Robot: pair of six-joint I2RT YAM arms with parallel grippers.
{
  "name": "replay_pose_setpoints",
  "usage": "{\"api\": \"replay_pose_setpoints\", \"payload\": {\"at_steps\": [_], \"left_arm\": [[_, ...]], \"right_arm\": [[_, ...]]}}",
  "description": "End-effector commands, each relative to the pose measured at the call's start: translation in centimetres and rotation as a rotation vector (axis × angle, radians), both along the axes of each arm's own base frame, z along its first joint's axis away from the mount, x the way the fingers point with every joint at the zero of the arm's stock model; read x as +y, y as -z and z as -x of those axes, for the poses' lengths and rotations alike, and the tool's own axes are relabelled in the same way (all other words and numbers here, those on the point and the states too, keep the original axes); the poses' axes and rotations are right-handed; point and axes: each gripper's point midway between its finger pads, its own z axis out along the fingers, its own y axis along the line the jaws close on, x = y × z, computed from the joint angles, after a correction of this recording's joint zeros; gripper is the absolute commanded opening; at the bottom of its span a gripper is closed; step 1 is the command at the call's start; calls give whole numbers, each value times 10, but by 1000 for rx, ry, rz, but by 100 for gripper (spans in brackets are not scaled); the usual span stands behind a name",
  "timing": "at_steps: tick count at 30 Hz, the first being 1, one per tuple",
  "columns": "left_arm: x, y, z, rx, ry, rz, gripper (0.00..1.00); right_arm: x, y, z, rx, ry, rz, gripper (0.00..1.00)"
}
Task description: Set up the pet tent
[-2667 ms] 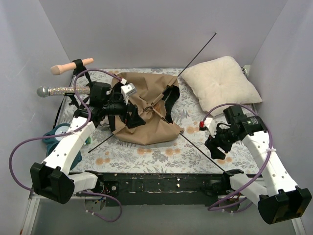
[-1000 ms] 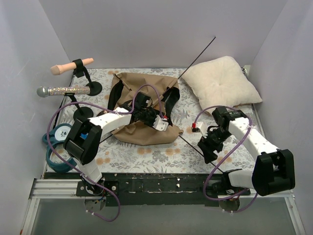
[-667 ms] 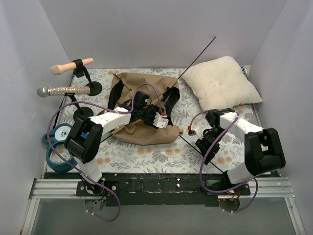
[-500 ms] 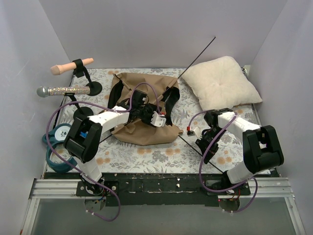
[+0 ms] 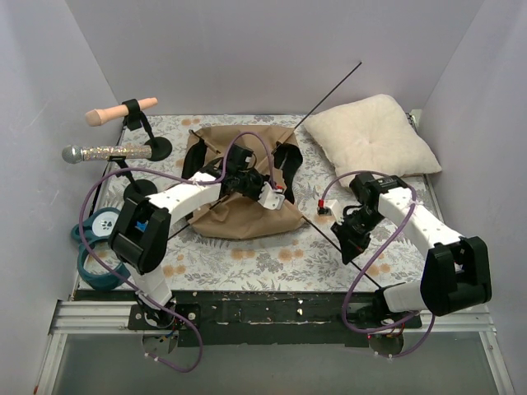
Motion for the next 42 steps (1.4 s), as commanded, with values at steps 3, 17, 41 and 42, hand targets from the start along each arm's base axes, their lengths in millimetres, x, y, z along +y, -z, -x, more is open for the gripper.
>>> {"api": "replay_pose_setpoints", "payload": {"at_steps": [3, 17, 41, 42], "left_arm": [[-72, -81, 97, 49, 312, 214, 8], [-124, -137, 196, 73, 537, 316, 9], [-71, -167, 170, -45, 436, 400, 0], [-70, -165, 168, -45, 431, 390, 0]], "right_arm": [[60, -52, -66, -252, 43, -287, 1], [123, -134, -116, -427, 104, -540, 1], [63, -136, -87, -648, 136, -405, 67], [58, -136, -82, -632, 127, -381, 66]]}}
